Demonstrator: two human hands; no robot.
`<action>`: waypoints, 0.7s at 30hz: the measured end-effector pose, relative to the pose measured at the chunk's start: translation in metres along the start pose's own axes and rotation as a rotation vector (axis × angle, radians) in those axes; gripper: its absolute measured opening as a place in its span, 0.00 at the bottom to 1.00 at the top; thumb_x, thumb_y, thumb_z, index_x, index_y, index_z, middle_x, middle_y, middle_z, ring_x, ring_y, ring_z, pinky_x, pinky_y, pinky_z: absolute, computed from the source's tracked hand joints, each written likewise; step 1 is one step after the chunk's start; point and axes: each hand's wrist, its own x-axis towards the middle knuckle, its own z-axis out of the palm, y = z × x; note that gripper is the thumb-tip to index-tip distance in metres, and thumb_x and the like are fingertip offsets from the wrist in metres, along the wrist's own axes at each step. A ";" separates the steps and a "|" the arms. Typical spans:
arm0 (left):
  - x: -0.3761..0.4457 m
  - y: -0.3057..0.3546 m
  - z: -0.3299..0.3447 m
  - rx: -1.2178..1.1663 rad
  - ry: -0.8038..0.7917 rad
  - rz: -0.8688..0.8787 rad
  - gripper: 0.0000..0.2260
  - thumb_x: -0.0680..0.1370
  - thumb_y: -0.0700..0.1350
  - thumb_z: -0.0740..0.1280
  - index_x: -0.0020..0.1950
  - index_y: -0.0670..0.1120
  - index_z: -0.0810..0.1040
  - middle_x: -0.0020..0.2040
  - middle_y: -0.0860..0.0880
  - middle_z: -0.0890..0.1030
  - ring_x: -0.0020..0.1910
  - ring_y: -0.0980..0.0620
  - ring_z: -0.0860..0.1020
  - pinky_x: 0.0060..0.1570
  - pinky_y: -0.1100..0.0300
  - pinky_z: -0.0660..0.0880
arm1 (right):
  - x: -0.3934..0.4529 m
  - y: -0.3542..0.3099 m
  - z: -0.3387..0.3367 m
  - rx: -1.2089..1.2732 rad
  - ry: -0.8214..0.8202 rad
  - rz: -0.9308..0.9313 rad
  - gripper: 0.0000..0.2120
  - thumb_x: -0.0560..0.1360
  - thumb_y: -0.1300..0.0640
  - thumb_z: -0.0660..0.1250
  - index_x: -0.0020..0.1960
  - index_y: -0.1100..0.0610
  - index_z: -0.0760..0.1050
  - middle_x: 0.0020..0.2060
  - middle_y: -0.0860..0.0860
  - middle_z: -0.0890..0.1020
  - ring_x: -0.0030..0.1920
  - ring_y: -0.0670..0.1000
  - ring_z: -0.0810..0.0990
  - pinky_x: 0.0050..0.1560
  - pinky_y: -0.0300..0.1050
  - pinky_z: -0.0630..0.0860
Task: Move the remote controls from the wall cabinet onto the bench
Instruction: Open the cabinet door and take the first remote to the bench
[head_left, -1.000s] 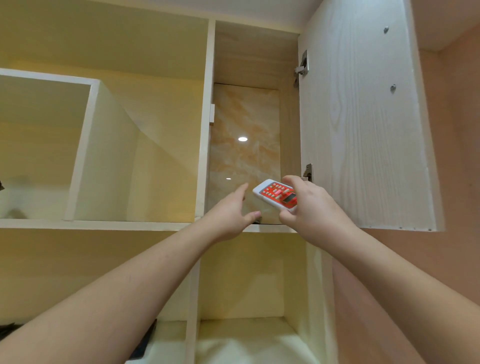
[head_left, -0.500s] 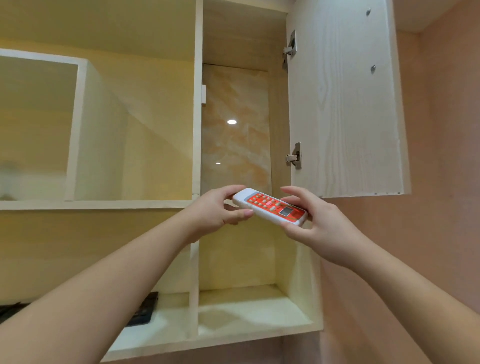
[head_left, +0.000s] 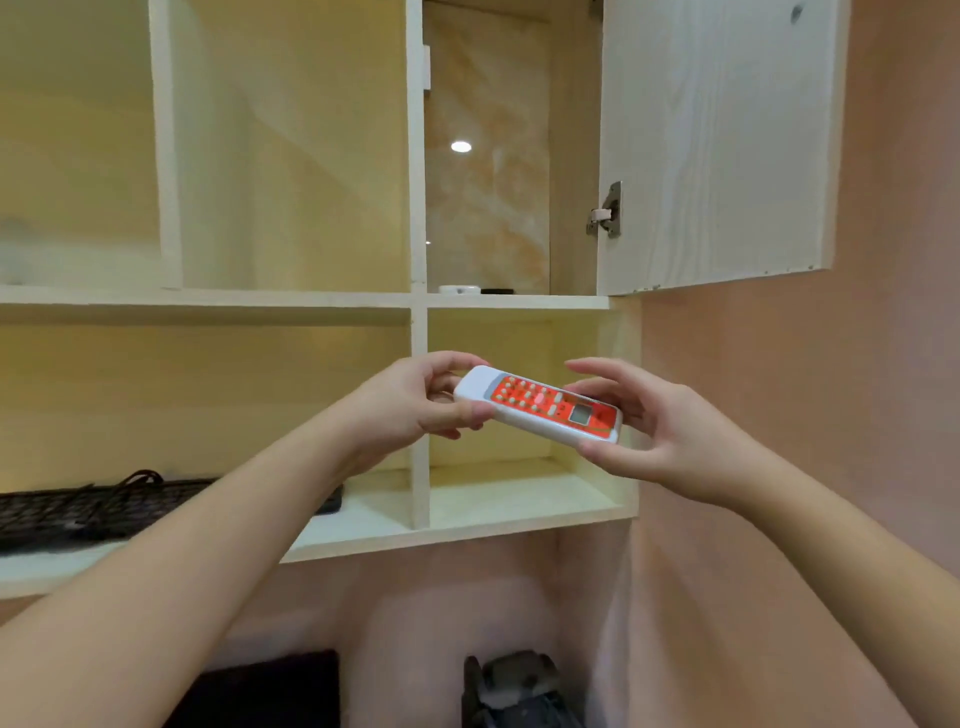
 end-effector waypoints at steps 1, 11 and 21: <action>-0.008 -0.002 0.004 -0.011 0.017 0.004 0.21 0.72 0.42 0.75 0.64 0.49 0.75 0.51 0.46 0.84 0.45 0.54 0.82 0.42 0.62 0.76 | -0.007 0.000 0.003 -0.010 -0.013 0.009 0.31 0.69 0.57 0.75 0.69 0.46 0.67 0.57 0.39 0.79 0.58 0.38 0.78 0.60 0.30 0.70; -0.069 -0.048 0.059 -0.239 0.088 -0.051 0.27 0.67 0.40 0.77 0.62 0.51 0.72 0.55 0.43 0.82 0.47 0.49 0.84 0.51 0.54 0.79 | -0.070 0.023 0.034 0.213 -0.001 0.245 0.37 0.60 0.51 0.77 0.68 0.51 0.69 0.53 0.51 0.83 0.52 0.49 0.83 0.59 0.48 0.77; -0.082 -0.062 0.119 -0.326 0.151 -0.088 0.26 0.69 0.38 0.77 0.63 0.53 0.74 0.55 0.45 0.82 0.52 0.47 0.83 0.59 0.51 0.76 | -0.123 0.048 0.047 0.480 0.122 0.369 0.24 0.69 0.68 0.72 0.63 0.55 0.74 0.53 0.48 0.84 0.53 0.51 0.83 0.54 0.40 0.79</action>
